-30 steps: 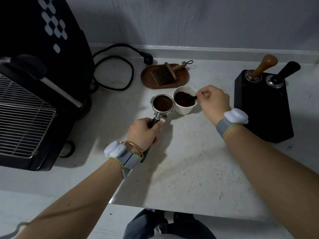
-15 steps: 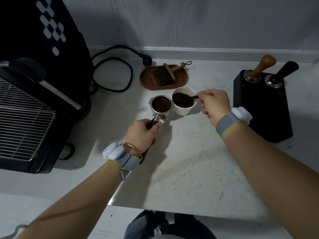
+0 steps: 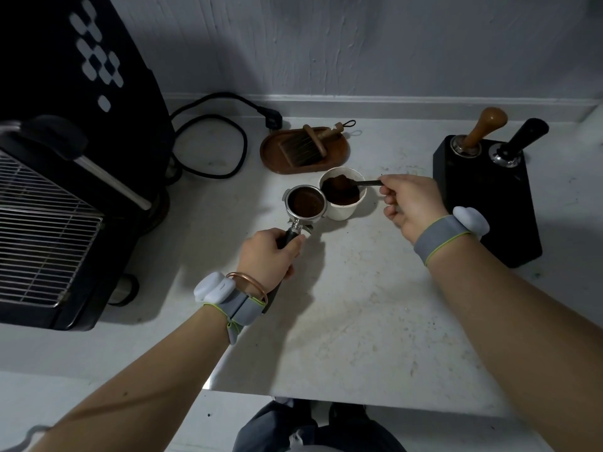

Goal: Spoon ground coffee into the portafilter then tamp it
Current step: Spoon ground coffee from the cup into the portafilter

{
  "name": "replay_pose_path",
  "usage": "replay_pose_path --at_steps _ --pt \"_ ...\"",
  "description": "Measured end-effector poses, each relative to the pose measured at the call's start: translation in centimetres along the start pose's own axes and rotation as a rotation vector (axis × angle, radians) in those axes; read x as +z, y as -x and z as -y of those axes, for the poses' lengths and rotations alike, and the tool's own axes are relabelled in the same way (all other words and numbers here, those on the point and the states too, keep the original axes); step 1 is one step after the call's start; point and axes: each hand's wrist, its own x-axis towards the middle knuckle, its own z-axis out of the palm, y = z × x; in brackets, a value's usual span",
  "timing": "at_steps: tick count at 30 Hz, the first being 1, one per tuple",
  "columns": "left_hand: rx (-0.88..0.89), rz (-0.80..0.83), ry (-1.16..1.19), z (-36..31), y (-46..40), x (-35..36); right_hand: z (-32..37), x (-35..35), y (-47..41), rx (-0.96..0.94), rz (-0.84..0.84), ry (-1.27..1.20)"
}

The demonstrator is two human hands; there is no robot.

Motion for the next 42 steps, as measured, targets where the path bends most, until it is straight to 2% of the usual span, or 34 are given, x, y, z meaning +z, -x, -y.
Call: replay_pose_path --at_steps 7,11,14,18,21,24,29,34,42 --pt "0.014 -0.007 0.011 -0.3 0.1 0.0 1.1 0.4 1.9 -0.098 0.109 -0.012" --pt "0.014 0.001 0.024 -0.5 0.2 -0.1 1.3 1.1 3.4 -0.241 0.172 0.12" --pt "0.008 0.009 0.04 -0.6 0.2 -0.3 1.1 1.8 4.4 -0.479 0.166 0.389" --pt "0.009 0.01 0.056 -0.6 0.3 -0.3 0.7 1.6 5.8 -0.969 0.216 0.737" --pt "0.006 0.004 0.065 -0.6 0.1 -0.2 0.6 1.5 5.9 -1.179 0.264 0.833" --pt "0.001 -0.006 0.074 -0.6 0.0 -0.2 0.9 1.4 5.5 -1.164 0.215 0.736" --pt "-0.005 -0.016 0.074 -0.5 -0.1 -0.3 2.0 0.9 3.1 -0.984 0.022 0.584" --pt "-0.005 -0.013 0.068 -0.3 0.0 -0.5 0.8 0.0 0.6 -0.84 -0.017 0.717" --pt "-0.02 -0.005 0.018 0.1 0.0 -0.5 -1.2 0.2 -0.4 -0.802 0.065 0.916"
